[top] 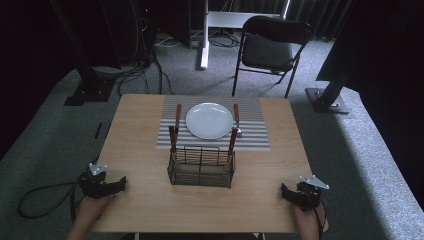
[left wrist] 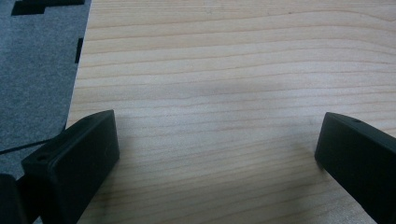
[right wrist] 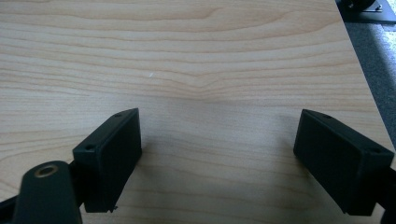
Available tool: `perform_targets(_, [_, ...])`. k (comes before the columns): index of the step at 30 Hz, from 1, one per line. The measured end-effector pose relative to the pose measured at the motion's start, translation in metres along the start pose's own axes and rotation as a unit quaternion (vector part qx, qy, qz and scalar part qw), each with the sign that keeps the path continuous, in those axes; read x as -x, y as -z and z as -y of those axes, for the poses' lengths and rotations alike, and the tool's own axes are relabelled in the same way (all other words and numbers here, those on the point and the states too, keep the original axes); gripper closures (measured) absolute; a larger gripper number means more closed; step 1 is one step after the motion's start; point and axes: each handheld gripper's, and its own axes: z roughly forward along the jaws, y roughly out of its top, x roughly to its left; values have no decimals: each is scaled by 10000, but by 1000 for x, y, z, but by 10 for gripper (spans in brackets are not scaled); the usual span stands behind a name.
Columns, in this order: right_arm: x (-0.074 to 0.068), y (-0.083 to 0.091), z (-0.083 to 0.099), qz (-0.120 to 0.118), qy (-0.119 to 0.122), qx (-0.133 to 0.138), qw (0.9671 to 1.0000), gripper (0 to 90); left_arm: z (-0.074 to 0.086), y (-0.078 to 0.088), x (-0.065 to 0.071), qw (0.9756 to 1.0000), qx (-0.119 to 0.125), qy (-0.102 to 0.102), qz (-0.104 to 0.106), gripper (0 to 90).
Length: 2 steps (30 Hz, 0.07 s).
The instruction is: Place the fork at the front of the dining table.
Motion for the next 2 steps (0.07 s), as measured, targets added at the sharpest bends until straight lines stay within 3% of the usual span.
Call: perform_targets(2, [0,0,0,3,-1,1,10000,146,0,0,0,10000,3,6,-1,0])
